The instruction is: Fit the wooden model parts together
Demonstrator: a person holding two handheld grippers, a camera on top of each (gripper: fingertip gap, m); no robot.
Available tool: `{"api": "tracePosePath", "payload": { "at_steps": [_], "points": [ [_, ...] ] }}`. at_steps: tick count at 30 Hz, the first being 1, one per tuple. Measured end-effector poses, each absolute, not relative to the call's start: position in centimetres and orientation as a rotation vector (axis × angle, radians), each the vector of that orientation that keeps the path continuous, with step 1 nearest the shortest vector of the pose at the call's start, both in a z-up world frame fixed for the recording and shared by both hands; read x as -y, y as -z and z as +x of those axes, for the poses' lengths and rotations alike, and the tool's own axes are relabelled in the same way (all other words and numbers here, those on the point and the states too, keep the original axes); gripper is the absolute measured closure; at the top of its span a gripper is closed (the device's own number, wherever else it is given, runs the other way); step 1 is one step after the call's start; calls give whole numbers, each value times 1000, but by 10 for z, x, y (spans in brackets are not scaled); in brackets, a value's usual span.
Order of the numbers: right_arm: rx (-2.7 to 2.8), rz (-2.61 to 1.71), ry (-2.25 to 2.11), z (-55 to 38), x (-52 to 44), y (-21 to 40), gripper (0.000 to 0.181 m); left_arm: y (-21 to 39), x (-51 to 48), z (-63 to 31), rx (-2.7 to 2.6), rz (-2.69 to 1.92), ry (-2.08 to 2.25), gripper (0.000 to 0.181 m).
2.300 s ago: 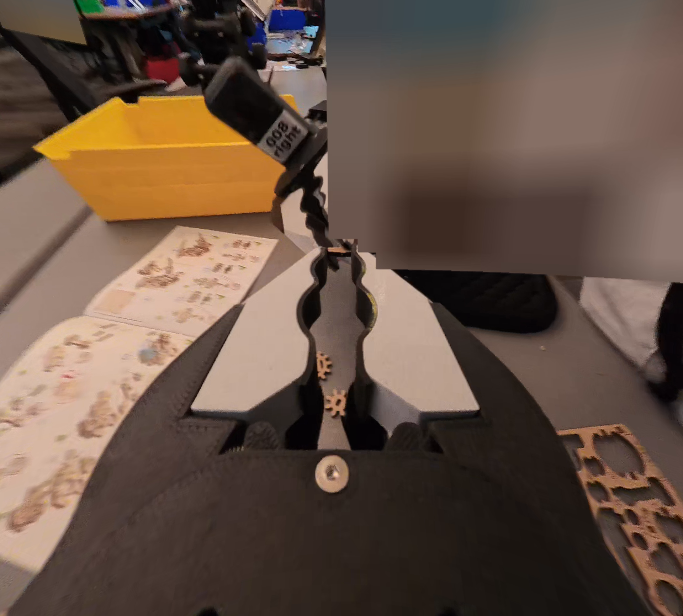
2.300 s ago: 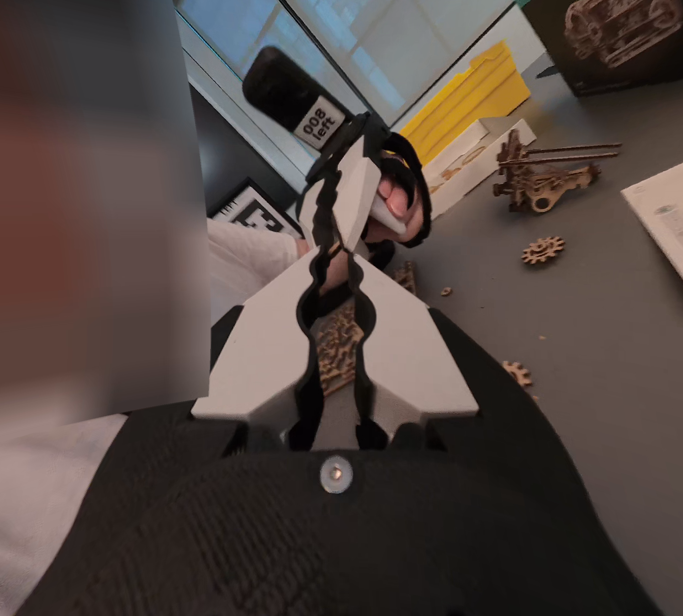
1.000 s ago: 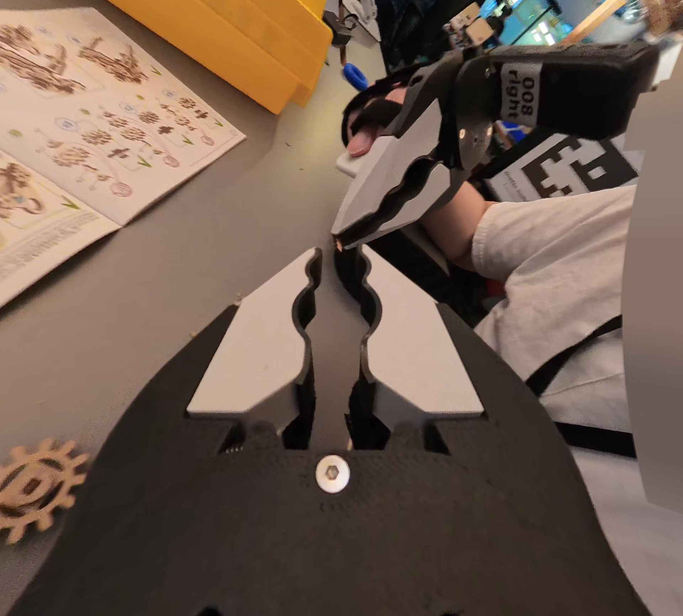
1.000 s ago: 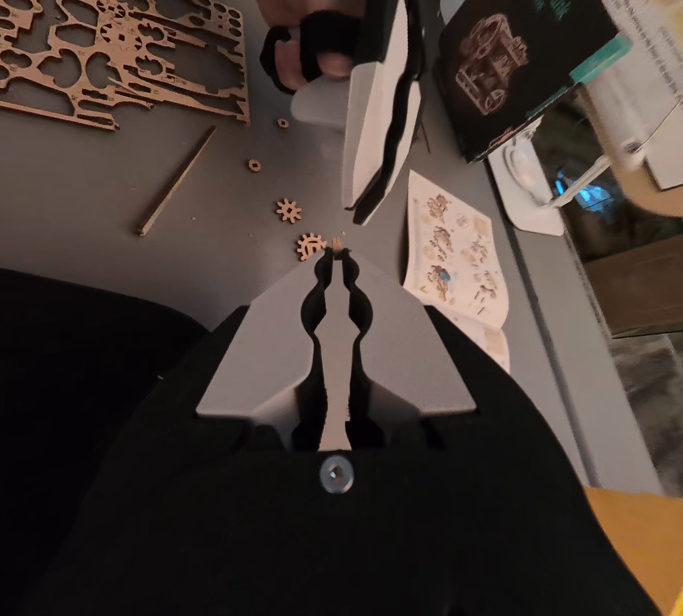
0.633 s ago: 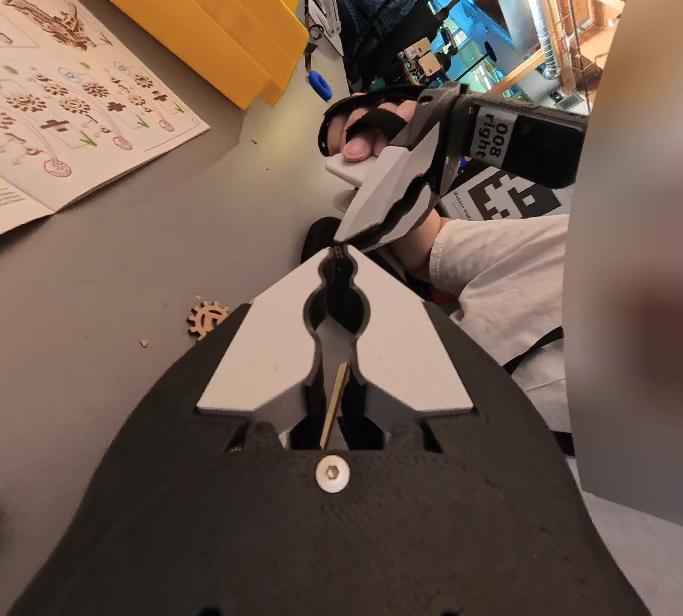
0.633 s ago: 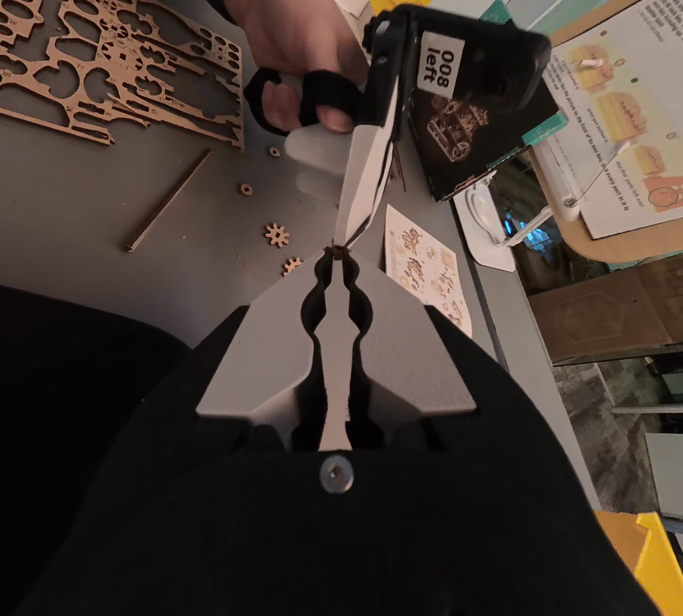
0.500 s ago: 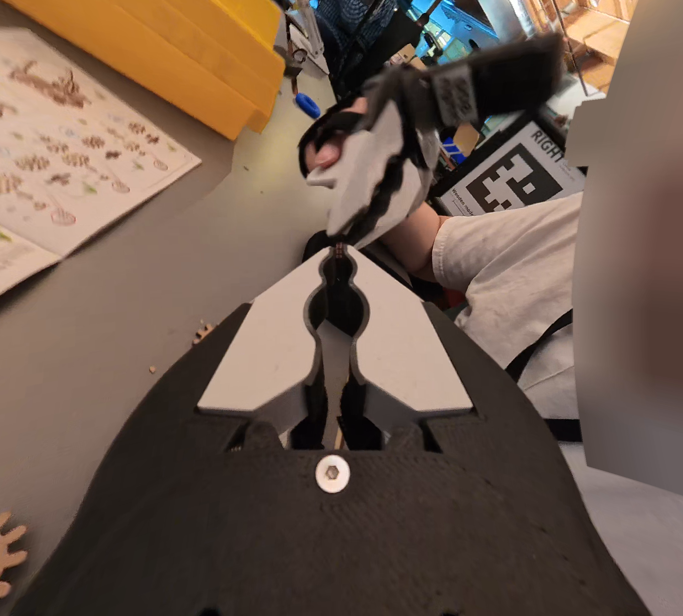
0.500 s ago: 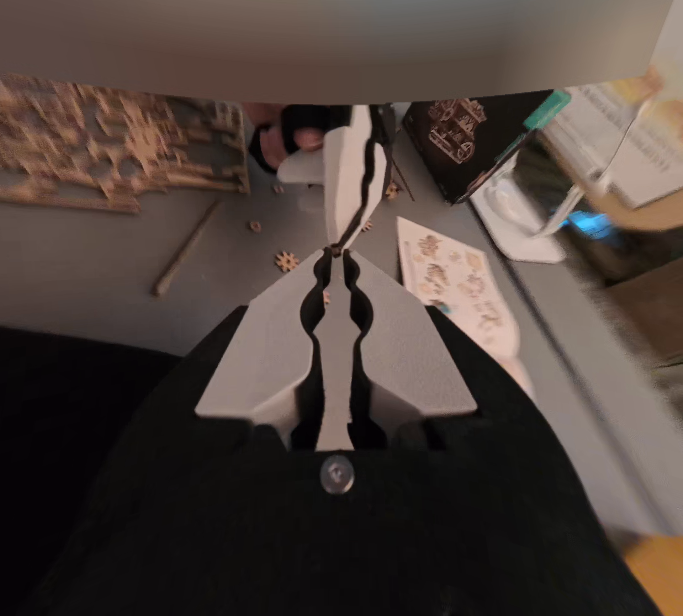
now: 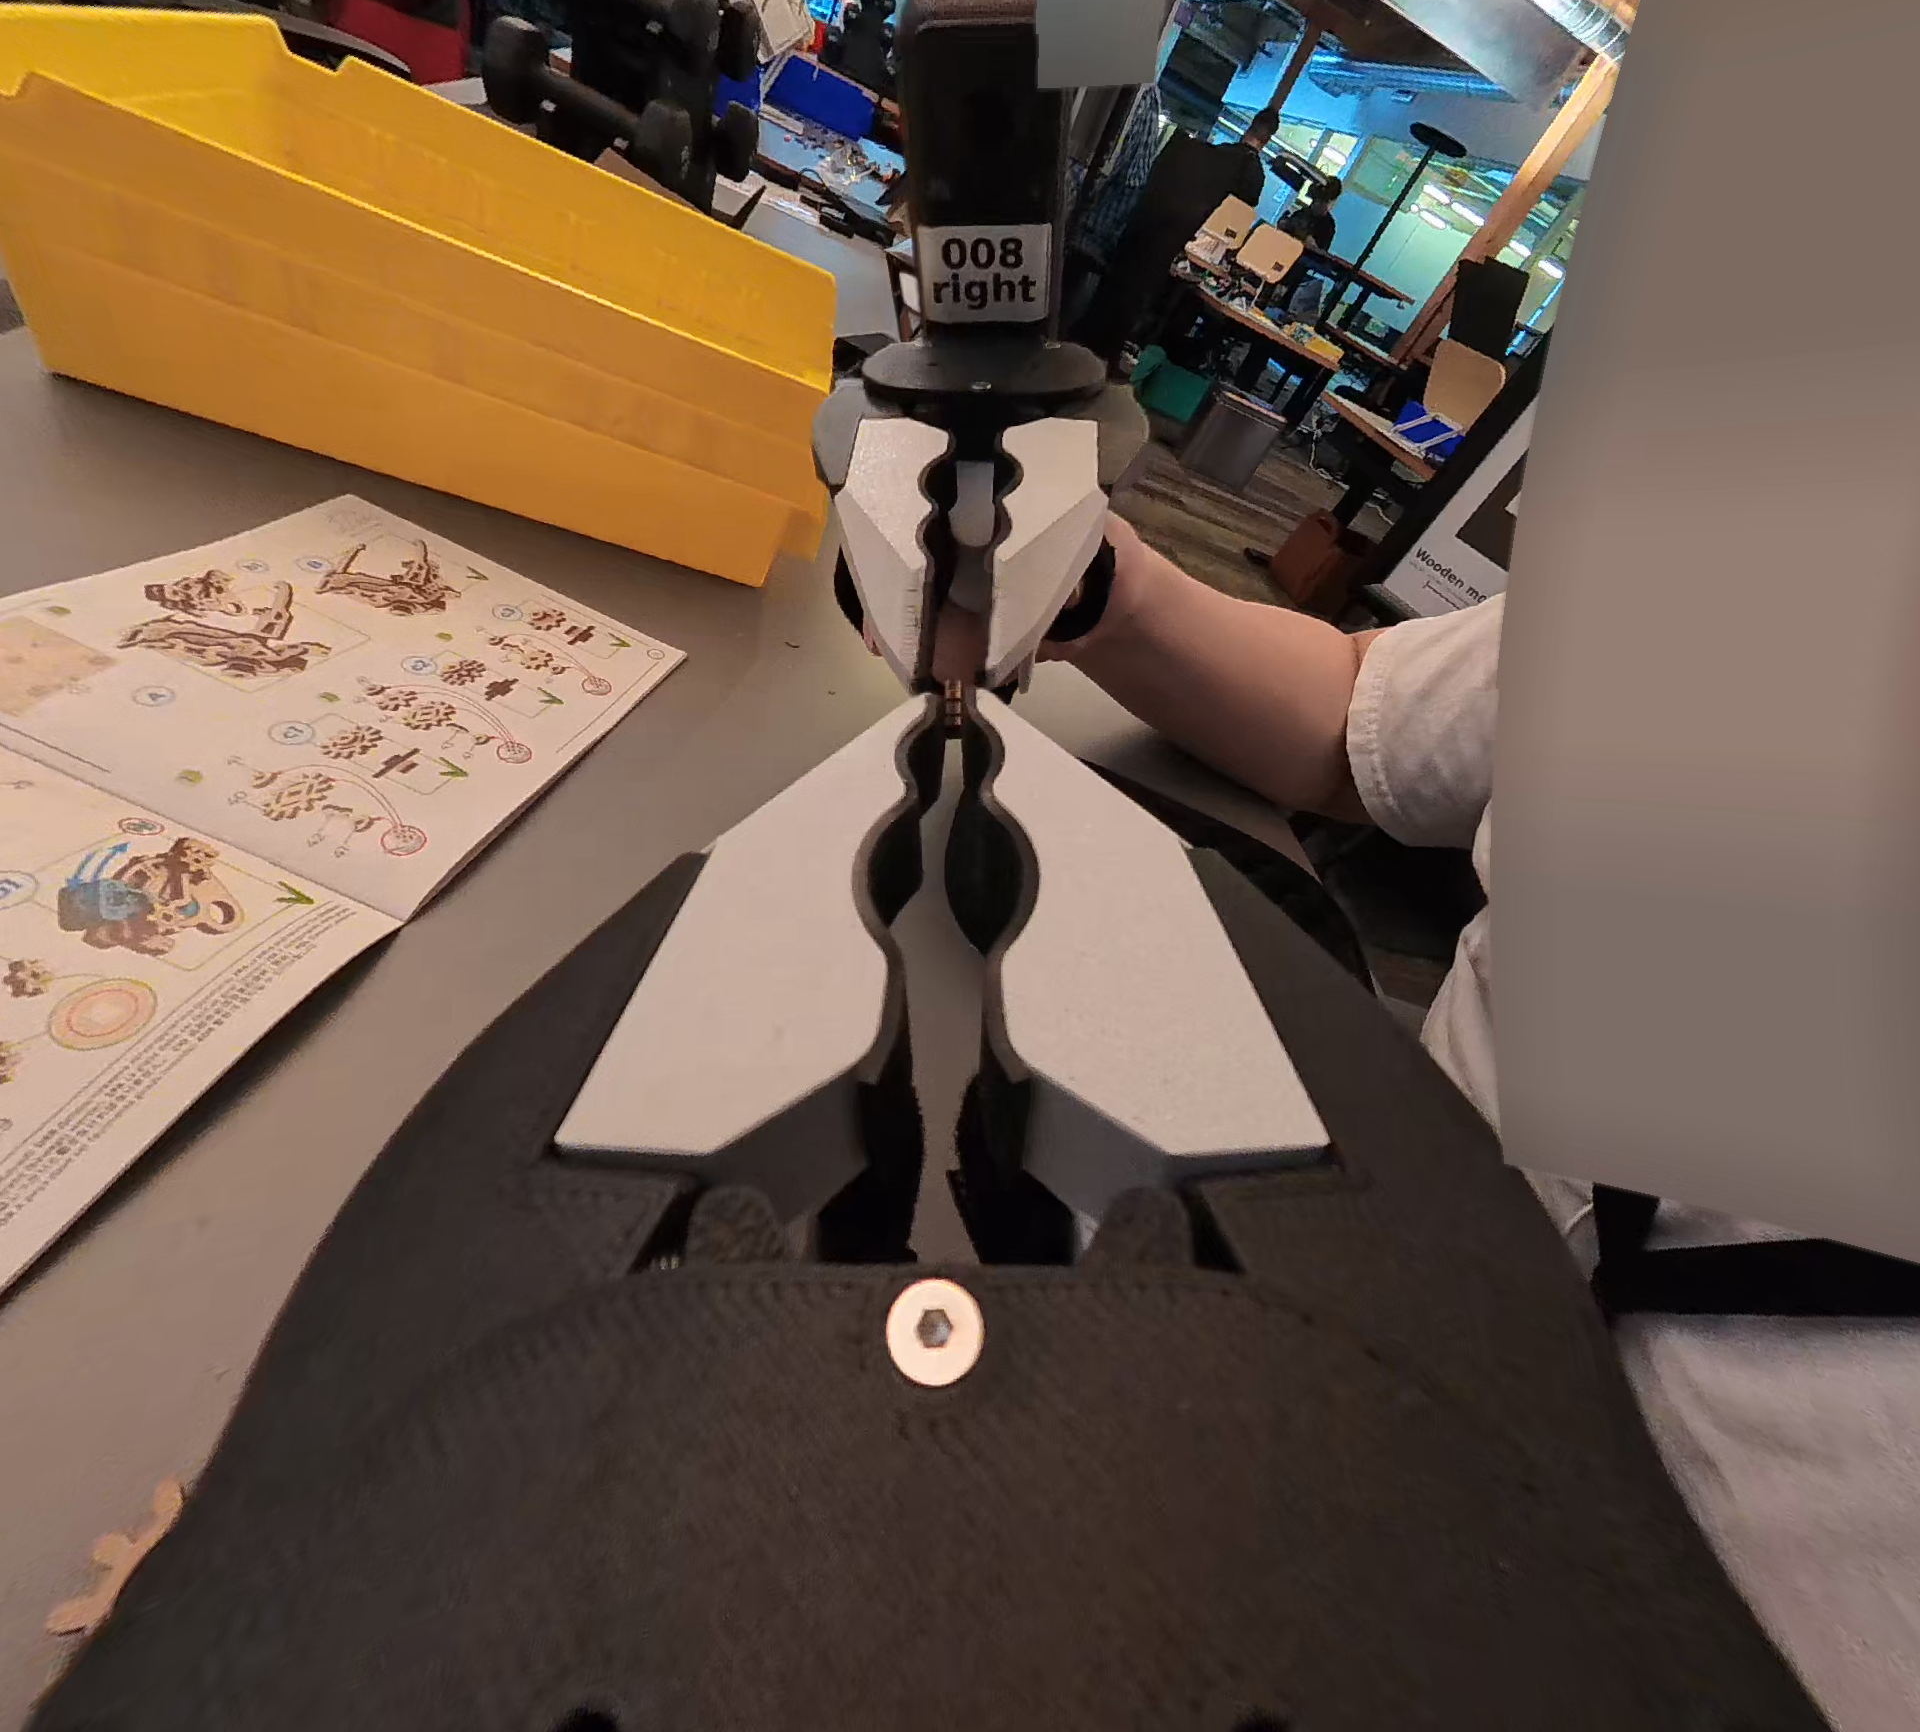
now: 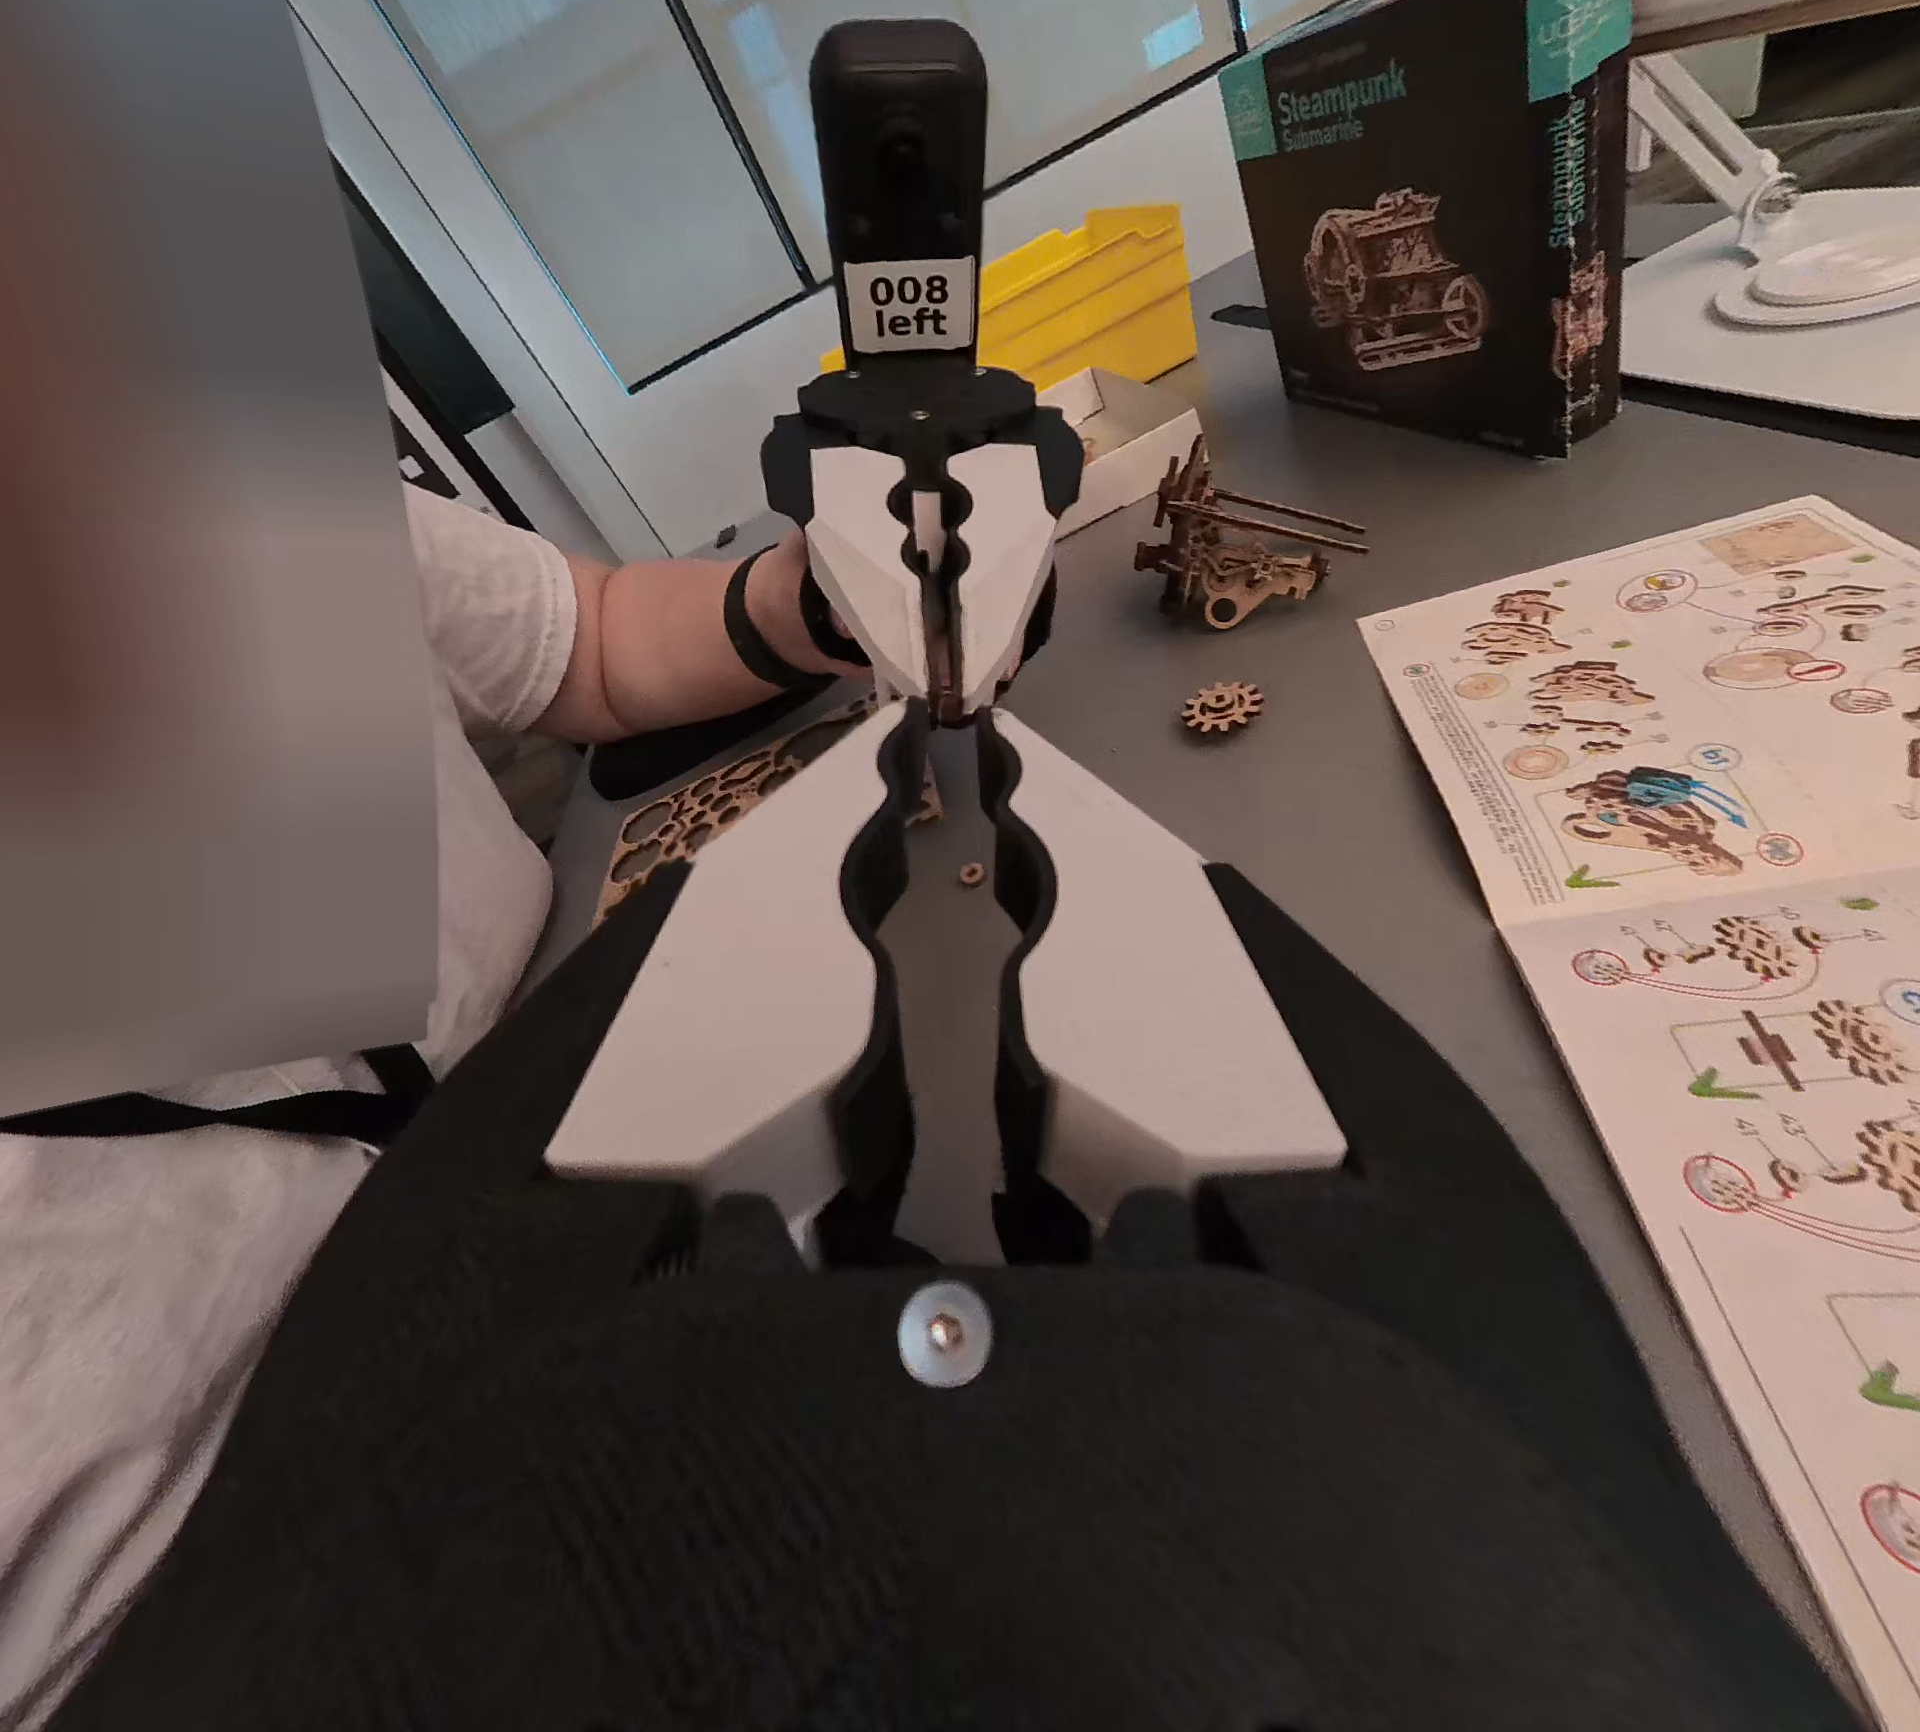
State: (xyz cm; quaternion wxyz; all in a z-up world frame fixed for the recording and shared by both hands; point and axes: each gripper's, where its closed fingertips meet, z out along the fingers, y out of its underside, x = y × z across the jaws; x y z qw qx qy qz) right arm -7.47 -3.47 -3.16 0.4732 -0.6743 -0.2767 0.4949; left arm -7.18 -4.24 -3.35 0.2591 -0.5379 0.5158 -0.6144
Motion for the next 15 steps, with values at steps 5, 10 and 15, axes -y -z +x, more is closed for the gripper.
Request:
{"api": "tracePosePath", "payload": {
  "at_steps": [5, 10, 15],
  "points": [
    [690, -1668, -1241, -79, 37, 36, 181, 37, 45, -70, -1422, -1457, 1639, 181],
    [720, -1674, -1225, -79, 39, 39, 181, 40, 46, -70, -1427, -1475, 1660, 181],
    [776, -1687, -1042, -62, 34, 40, 181, 46, 40, -74, -1445, -1539, 1686, 165]
  ]
}}
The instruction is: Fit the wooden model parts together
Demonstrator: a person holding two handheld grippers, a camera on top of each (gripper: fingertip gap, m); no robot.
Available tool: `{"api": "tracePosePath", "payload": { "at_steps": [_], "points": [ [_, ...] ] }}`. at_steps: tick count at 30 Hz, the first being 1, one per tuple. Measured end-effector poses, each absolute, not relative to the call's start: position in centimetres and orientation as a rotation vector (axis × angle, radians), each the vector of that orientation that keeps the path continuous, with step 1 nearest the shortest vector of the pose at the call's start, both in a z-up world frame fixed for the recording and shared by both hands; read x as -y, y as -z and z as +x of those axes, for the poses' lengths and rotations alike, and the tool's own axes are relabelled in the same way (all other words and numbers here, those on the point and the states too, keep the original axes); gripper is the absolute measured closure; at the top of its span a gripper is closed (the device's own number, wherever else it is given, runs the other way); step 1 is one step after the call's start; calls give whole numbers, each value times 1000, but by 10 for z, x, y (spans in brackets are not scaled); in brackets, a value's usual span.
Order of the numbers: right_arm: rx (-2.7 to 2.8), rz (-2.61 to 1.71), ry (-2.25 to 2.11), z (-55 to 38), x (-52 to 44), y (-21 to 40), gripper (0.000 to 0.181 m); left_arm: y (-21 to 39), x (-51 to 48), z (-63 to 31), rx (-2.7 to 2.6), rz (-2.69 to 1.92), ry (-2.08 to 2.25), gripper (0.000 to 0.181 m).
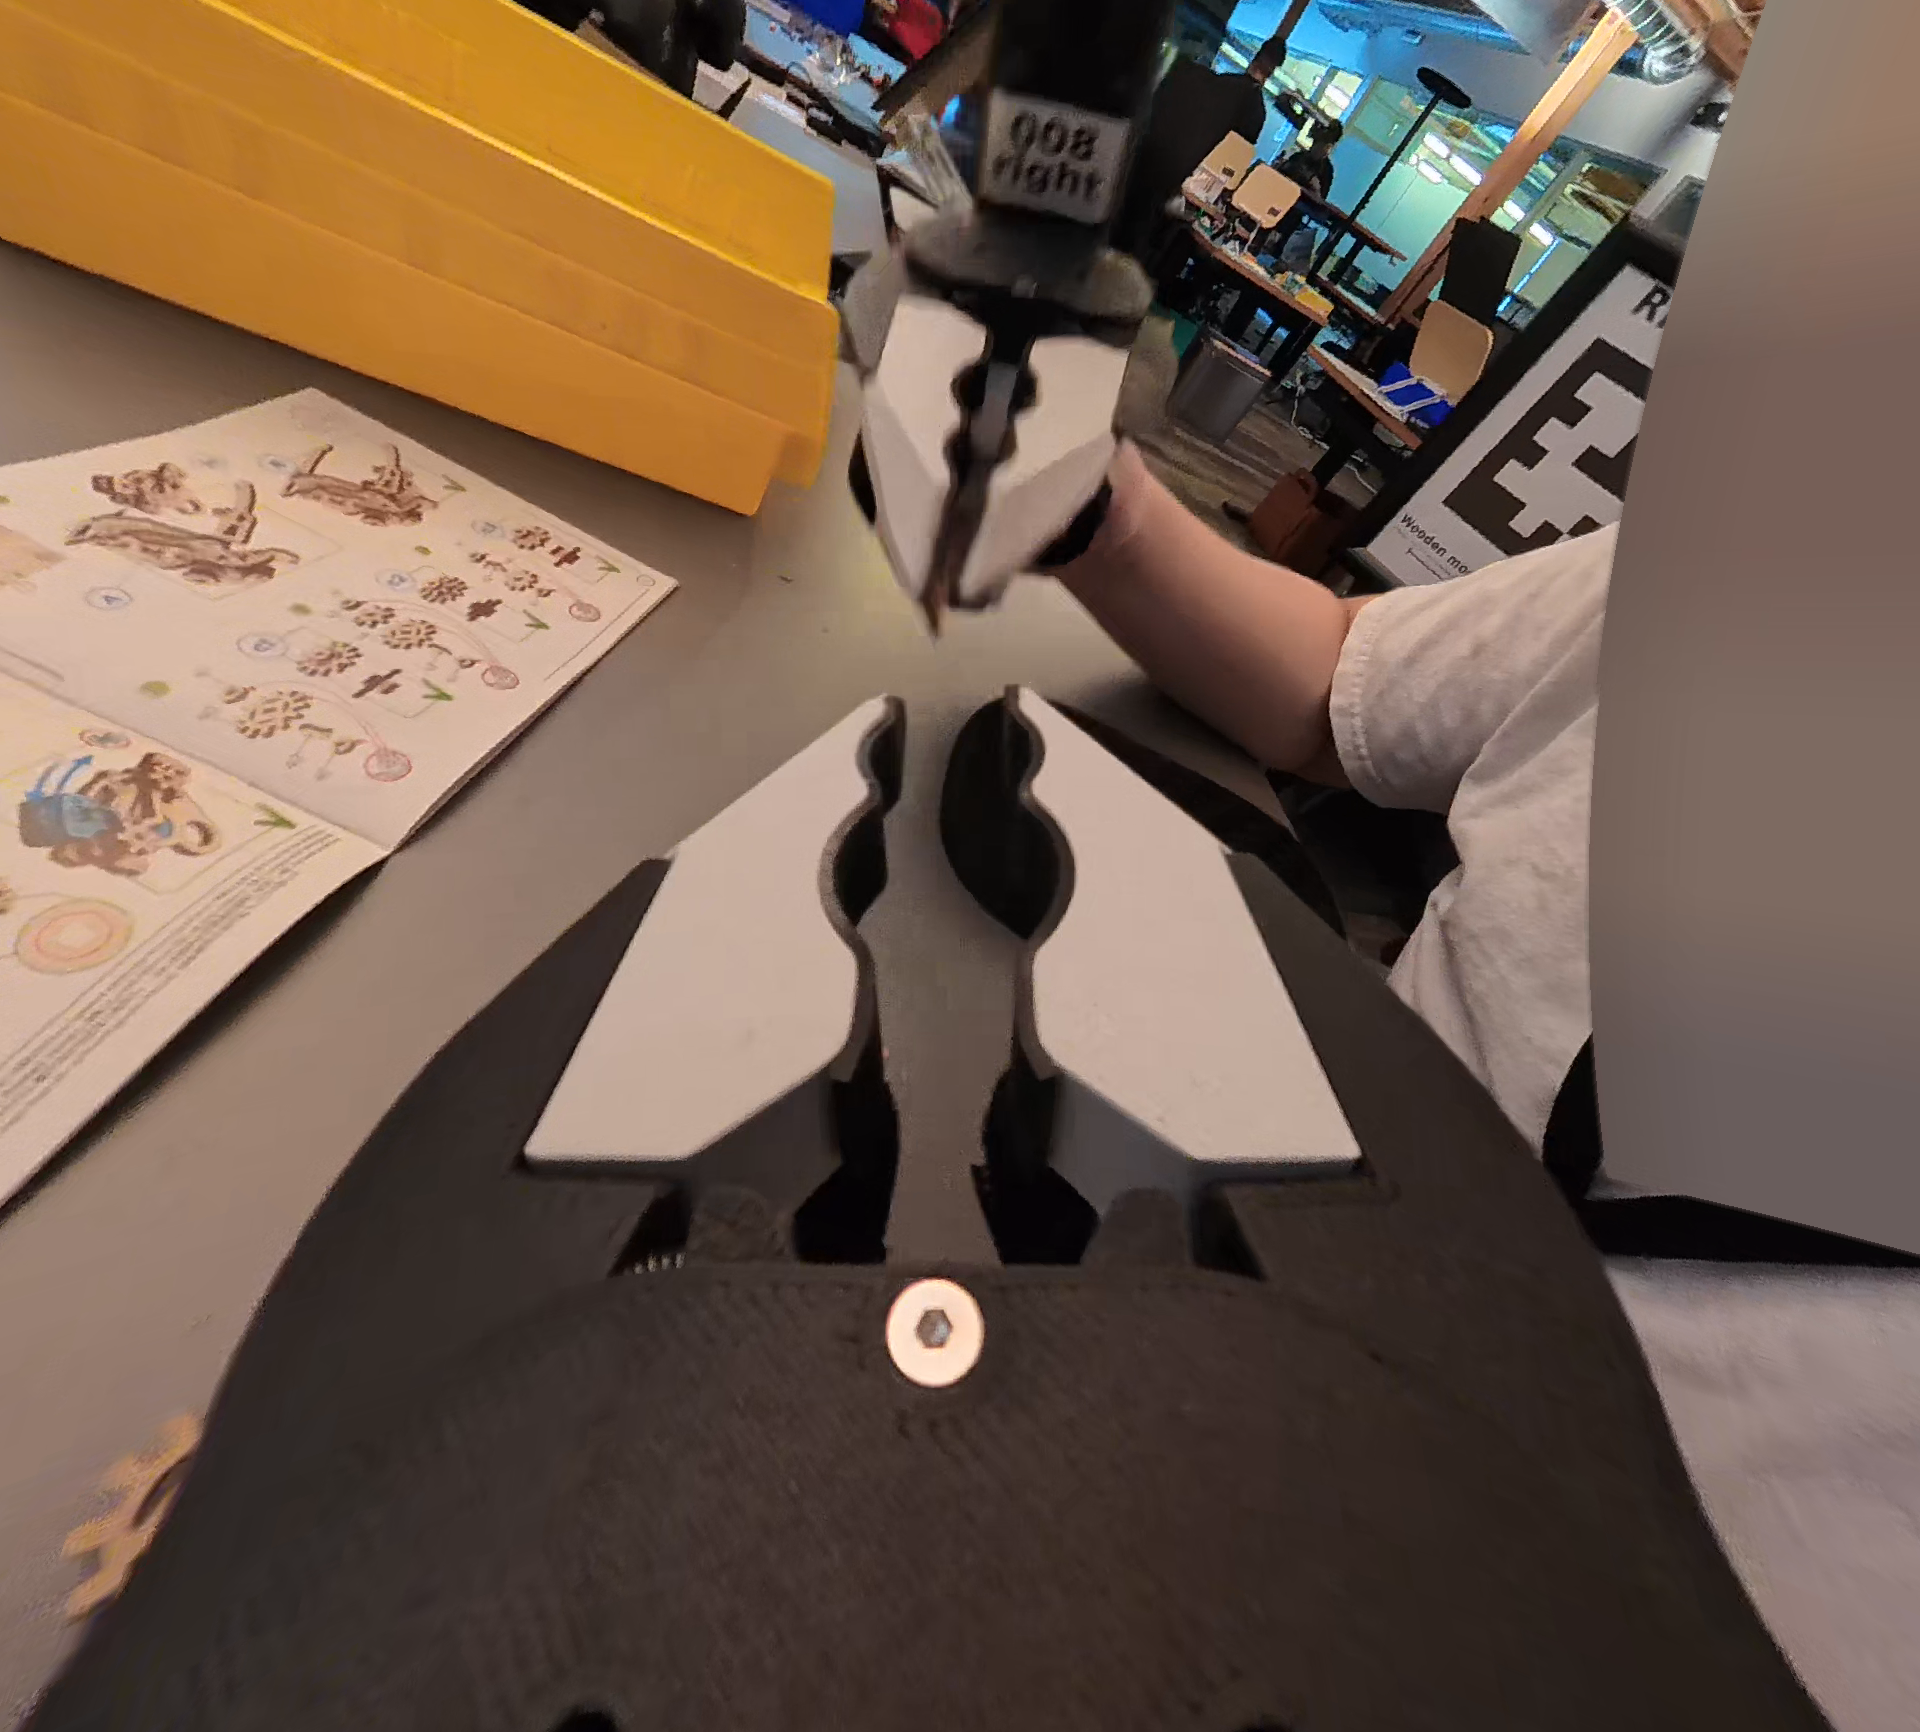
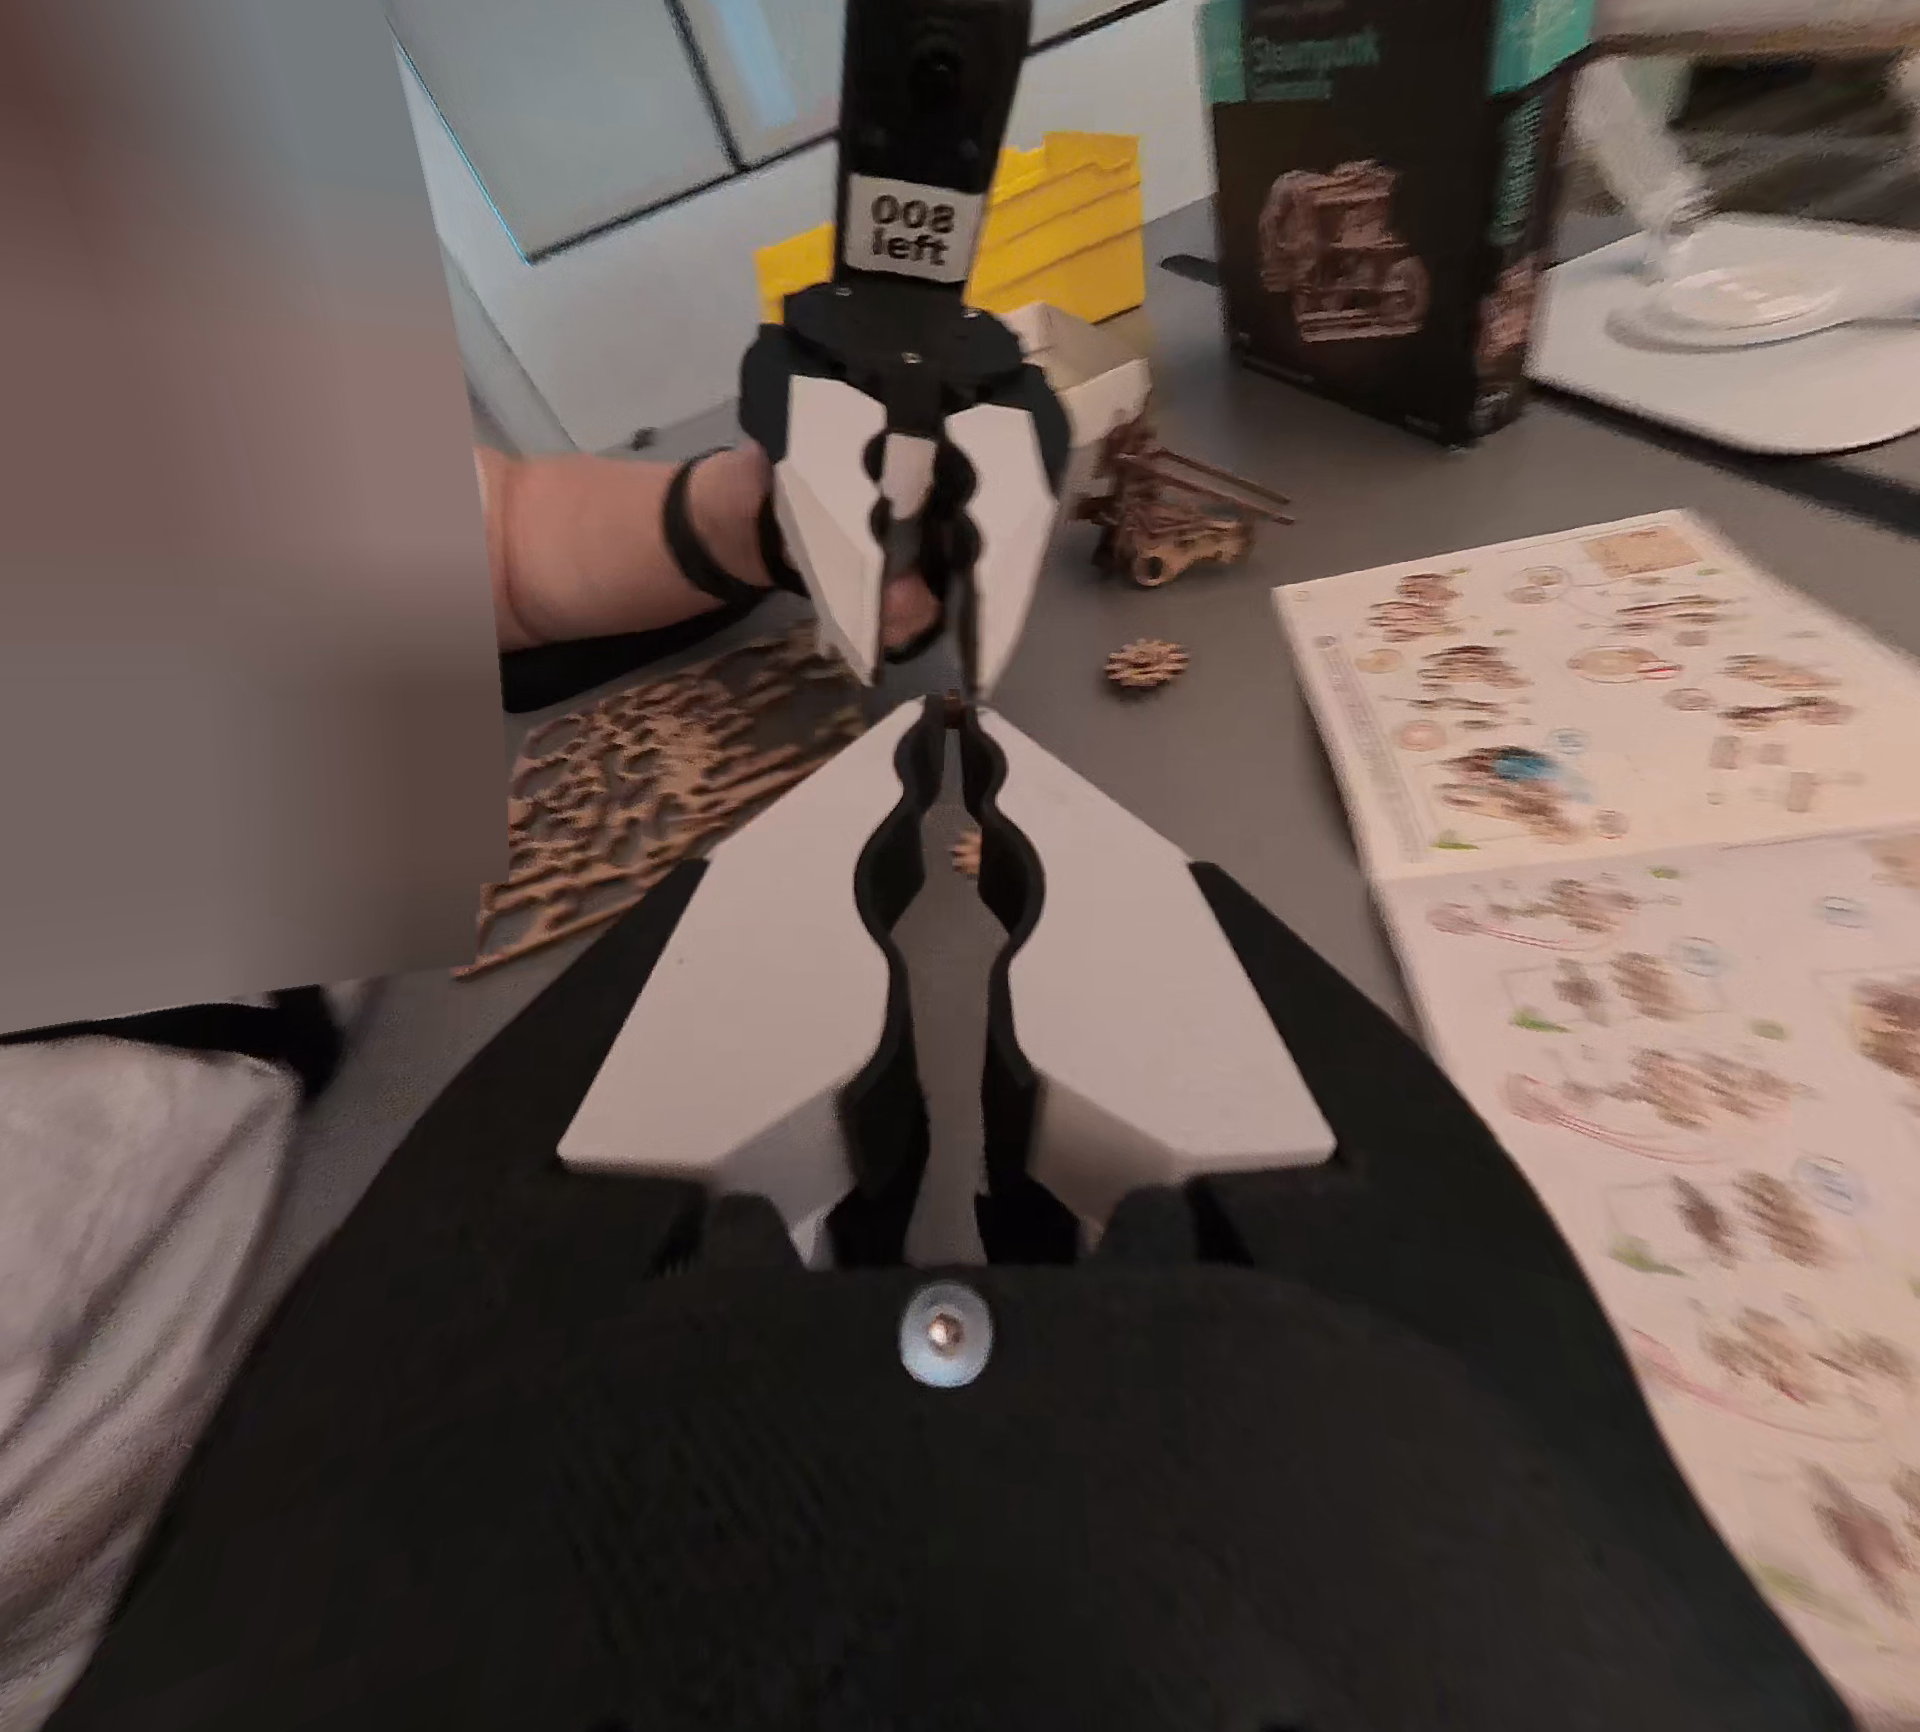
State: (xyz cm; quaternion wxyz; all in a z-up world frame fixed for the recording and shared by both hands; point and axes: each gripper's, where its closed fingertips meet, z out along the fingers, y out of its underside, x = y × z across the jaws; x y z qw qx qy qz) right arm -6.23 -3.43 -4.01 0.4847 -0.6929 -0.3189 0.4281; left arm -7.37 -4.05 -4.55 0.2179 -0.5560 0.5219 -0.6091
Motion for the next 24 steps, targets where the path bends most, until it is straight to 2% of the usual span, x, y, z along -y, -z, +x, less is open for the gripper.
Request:
{"api": "tracePosePath", "payload": {
  "at_steps": [5, 10, 15, 24],
  "points": [
    [663, -1586, -379, 13, 11, -1, 181, 86, 24, -89, -1649, -1743, 1459, 160],
    [560, -1506, -103, 42, 6, -18, 181, 122, 21, -94, -1788, -1798, 1245, 159],
    [554, -1541, -102, 43, -1, -6, 180, 126, 18, -92, -1800, -1767, 1179, 156],
    [524, -1614, -425, 34, 0, 9, 181, 131, 12, -93, -1802, -1749, 1118, 157]
  ]
}}
